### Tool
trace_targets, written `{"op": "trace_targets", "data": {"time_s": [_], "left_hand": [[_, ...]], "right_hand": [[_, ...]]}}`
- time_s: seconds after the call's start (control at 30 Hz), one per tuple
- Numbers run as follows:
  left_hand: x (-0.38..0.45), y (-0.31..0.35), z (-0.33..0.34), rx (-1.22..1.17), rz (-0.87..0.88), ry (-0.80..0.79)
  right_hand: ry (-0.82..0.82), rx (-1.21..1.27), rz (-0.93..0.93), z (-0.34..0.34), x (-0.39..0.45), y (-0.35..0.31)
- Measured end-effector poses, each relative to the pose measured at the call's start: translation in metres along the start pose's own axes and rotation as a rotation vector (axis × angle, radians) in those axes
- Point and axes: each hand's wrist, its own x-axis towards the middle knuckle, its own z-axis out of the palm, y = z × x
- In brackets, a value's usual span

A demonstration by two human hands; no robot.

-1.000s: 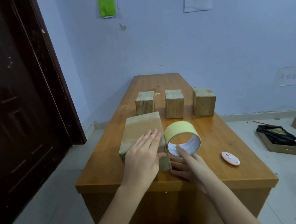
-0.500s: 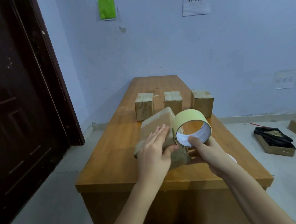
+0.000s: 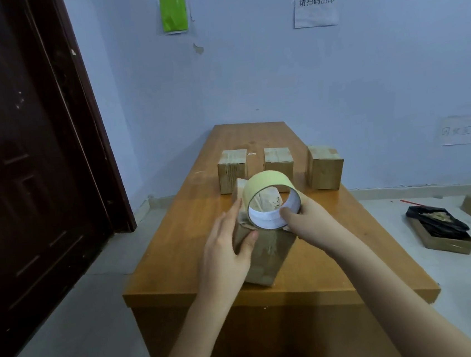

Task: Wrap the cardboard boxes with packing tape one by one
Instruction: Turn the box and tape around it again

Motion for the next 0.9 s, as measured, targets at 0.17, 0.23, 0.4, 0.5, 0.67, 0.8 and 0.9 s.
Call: {"op": "trace_targets", "data": {"time_s": [0.17, 0.23, 0.4, 0.5, 0.67, 0.8, 0.9], "left_hand": [[-0.004, -0.015, -0.015, 0.267, 0.084, 0.043], [-0.004, -0.022, -0.019, 0.305, 0.086, 0.019], [-0.007, -0.028, -0.02, 0.27, 0.101, 0.055], [-0.004, -0.027, -0.015, 0.27, 0.124, 0.106], [-0.004, -0.029, -0.013, 0.285, 0.093, 0.139], [-0.005, -0.024, -0.012, 0.153, 0.049, 0.153], [-0.005, -0.016, -0.006, 0.125, -0.034, 0.25]], "right_hand": [[0.049, -0.166, -0.169, 0.017, 0.009, -0.023], [0.051, -0.168, -0.202, 0.025, 0.01, -0.031], [0.004, -0.228, -0.19, 0.027, 0.011, -0.049], [-0.048, -0.241, -0.216, 0.015, 0.022, -0.07], [-0.154, -0.37, -0.203, 0.012, 0.034, -0.091], [-0.257, -0.055, -0.068, 0.012, 0.038, -0.088], [-0.203, -0.086, -0.106, 0.016, 0.04, -0.08]]}}
